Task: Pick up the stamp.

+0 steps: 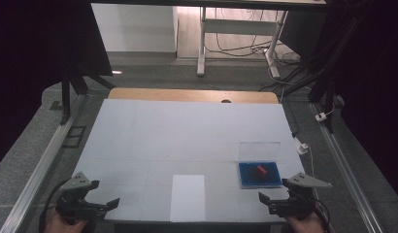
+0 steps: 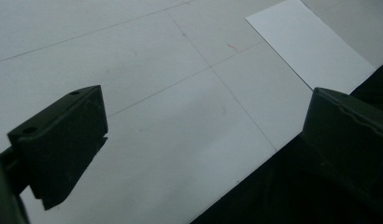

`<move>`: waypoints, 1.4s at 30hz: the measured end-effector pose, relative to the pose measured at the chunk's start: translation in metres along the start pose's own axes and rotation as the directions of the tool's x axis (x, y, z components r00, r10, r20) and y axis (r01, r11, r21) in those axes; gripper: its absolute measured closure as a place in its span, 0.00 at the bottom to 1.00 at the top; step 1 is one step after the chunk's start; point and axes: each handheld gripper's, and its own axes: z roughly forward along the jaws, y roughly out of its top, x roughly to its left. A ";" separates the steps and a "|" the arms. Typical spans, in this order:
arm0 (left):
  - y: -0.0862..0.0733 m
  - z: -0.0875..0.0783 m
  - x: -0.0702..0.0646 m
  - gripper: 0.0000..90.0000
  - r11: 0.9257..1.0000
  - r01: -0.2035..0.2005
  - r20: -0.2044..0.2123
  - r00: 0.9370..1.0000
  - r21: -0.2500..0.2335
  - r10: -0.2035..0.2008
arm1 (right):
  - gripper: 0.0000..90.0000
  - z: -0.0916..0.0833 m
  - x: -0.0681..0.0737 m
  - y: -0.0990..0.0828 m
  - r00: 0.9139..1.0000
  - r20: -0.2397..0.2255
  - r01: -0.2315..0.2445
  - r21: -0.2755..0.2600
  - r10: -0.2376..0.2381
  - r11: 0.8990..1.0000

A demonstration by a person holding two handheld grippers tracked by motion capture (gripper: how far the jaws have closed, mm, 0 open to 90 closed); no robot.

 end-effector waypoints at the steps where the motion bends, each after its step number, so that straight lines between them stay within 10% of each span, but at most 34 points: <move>1: 0.000 0.000 0.000 0.01 1.000 0.000 -0.003 1.000 0.001 0.000 | 0.00 0.000 0.000 0.000 1.000 0.002 -0.001 0.001 0.001 1.000; 42: 0.000 0.001 -0.003 0.00 0.999 -0.035 -0.029 0.999 -0.005 0.034 | 0.00 0.016 -0.005 0.013 0.999 0.004 0.033 0.028 -0.033 0.999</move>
